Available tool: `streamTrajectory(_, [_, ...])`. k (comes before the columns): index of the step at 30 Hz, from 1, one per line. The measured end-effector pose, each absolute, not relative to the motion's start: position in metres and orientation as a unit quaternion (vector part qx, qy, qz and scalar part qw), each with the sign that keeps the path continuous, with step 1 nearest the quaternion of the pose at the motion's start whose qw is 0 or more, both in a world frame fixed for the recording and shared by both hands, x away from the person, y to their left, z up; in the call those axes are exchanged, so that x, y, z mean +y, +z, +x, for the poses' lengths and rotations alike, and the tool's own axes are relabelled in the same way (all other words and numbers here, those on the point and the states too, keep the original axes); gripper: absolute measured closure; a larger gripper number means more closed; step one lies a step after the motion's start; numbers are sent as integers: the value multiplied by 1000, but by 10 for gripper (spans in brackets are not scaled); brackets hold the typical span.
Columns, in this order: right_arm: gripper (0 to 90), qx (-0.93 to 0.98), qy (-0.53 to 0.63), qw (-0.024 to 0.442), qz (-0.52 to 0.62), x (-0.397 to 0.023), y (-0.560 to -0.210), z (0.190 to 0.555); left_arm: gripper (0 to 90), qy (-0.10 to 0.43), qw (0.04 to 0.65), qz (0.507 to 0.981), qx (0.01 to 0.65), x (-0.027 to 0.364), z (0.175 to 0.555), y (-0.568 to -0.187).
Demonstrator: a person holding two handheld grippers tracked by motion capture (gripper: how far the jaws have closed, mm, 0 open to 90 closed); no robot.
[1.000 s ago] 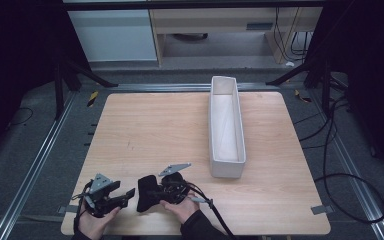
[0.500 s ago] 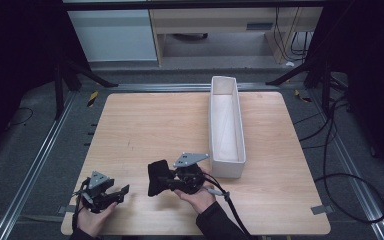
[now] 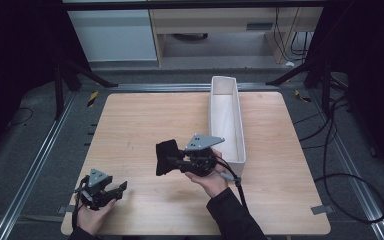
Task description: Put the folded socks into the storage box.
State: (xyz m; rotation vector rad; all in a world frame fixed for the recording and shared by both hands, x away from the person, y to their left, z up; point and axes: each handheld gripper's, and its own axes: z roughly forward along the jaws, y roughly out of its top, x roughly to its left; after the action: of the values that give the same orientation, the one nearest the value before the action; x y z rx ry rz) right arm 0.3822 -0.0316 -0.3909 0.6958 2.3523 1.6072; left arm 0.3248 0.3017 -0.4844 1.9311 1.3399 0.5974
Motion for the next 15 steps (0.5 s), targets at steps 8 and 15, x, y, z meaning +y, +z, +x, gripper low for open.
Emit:
streamTrajectory(8, [691,792,545,138,236,-61,-365,399,395,241,346,741,523,306,326,-482])
streamTrajectory(15, [691,788,543,167,237,-92,-344,414,406,243,346,735,530,311,326,-482])
